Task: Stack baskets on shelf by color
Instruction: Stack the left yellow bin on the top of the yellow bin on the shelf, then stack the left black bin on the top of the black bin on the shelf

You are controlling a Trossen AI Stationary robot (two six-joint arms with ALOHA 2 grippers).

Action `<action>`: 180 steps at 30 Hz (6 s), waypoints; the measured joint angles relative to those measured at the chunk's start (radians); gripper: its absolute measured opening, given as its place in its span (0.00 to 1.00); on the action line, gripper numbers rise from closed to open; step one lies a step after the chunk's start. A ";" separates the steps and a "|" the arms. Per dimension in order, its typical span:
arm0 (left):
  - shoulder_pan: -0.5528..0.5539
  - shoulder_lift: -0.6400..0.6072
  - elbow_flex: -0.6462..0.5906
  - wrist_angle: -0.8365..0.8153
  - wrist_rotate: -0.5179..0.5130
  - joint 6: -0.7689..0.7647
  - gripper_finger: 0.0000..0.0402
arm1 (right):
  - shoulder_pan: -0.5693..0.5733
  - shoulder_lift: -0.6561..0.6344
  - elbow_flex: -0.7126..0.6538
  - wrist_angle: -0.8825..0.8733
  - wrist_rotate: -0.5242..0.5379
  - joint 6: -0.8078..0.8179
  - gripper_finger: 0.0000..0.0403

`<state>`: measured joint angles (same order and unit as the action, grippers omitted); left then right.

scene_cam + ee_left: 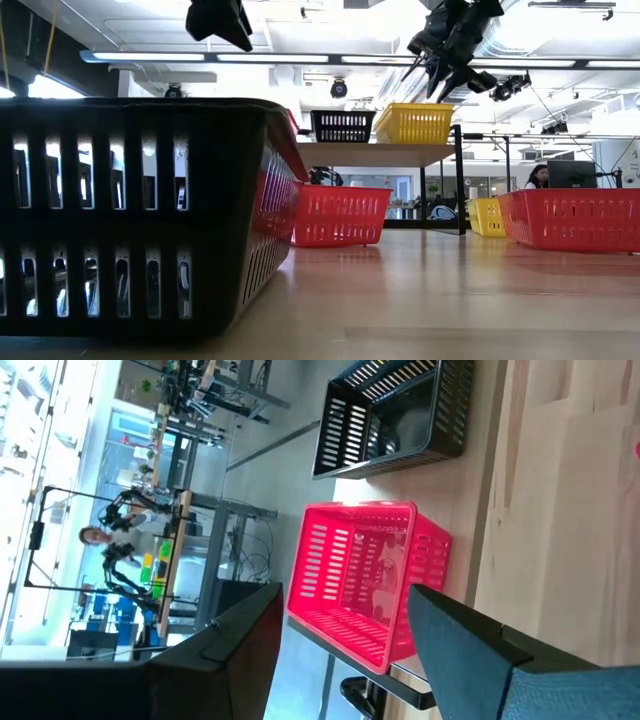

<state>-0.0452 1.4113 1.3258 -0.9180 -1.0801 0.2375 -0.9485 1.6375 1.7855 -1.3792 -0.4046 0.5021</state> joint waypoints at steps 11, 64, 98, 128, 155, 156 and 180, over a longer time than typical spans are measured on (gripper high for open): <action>-0.016 -0.018 -0.001 -0.011 0.001 -0.015 0.51 | 0.094 -0.074 0.000 -0.026 0.009 -0.066 0.19; -0.728 -0.140 -0.051 -0.290 0.783 -1.310 0.51 | 1.292 -0.021 0.001 0.531 0.568 0.317 0.19; -0.911 0.257 -0.051 -0.473 0.976 -2.432 0.51 | 1.284 0.077 0.000 0.531 0.523 0.249 0.29; -0.889 0.526 -0.051 -0.313 1.069 -2.491 0.29 | 1.284 0.077 0.000 0.532 0.484 0.257 0.29; -0.796 0.203 -0.051 -0.380 0.719 -2.440 0.00 | 1.391 0.076 0.000 0.728 0.460 0.020 0.29; -0.784 0.182 -0.051 -0.382 0.688 -2.430 0.00 | 1.395 0.076 0.000 0.748 0.461 -0.004 0.29; -0.357 0.029 0.039 -0.357 0.489 -1.935 0.00 | 1.324 0.077 0.000 0.991 0.509 -0.328 0.29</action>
<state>-0.4021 1.4406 1.3644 -1.2751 -0.5915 -1.6971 0.3757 1.7141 1.7855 -0.3878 0.1041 0.1745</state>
